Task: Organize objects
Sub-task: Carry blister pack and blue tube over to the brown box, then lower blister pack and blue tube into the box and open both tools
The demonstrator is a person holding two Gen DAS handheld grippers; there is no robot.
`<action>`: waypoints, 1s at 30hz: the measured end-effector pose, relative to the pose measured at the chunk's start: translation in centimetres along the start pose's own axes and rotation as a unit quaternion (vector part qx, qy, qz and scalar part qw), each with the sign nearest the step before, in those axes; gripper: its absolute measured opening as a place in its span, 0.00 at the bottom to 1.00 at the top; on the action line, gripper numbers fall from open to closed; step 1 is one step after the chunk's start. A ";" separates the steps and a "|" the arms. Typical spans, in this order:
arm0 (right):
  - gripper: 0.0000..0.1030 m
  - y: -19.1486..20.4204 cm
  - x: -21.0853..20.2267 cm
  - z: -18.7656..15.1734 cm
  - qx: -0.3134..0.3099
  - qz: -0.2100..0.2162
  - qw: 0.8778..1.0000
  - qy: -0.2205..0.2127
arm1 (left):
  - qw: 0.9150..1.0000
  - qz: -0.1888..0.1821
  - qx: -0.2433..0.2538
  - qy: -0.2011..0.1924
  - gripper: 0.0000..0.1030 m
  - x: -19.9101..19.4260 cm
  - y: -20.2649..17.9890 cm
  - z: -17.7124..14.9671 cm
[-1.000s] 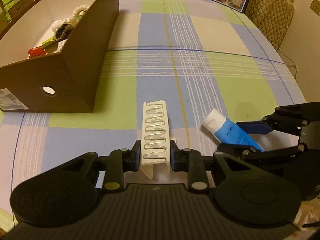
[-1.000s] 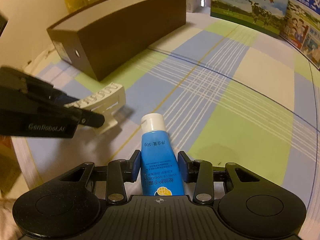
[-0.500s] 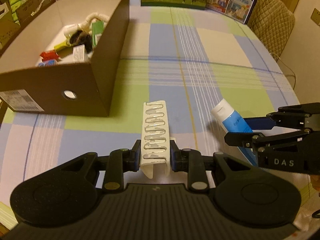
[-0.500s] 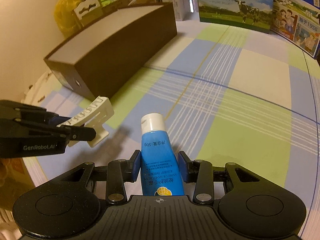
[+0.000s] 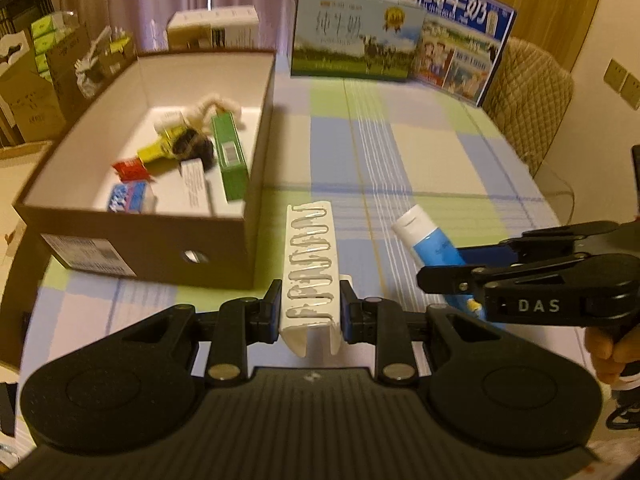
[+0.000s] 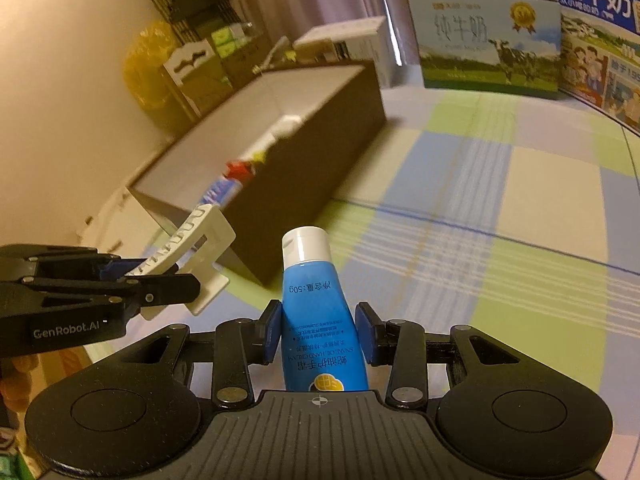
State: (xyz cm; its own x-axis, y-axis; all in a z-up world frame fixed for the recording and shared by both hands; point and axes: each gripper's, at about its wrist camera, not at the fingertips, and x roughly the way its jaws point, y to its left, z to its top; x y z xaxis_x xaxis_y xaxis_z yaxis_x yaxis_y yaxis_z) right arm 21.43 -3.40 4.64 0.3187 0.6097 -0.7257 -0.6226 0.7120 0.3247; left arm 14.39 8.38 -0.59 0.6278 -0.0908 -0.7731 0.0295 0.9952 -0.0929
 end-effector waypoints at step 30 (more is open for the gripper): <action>0.35 8.9 14.2 15.5 0.059 -0.007 0.998 -0.033 | 0.997 0.062 -0.008 -0.043 0.22 4.2 17.0 11.1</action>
State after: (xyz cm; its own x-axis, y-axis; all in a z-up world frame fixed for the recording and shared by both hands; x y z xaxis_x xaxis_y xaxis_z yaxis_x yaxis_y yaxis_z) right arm 31.53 17.01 6.62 0.3759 0.6191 -0.6895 -0.5313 0.7536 0.3870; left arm 26.19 25.30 1.58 0.6905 0.0372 -0.7224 -0.0640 0.9979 -0.0098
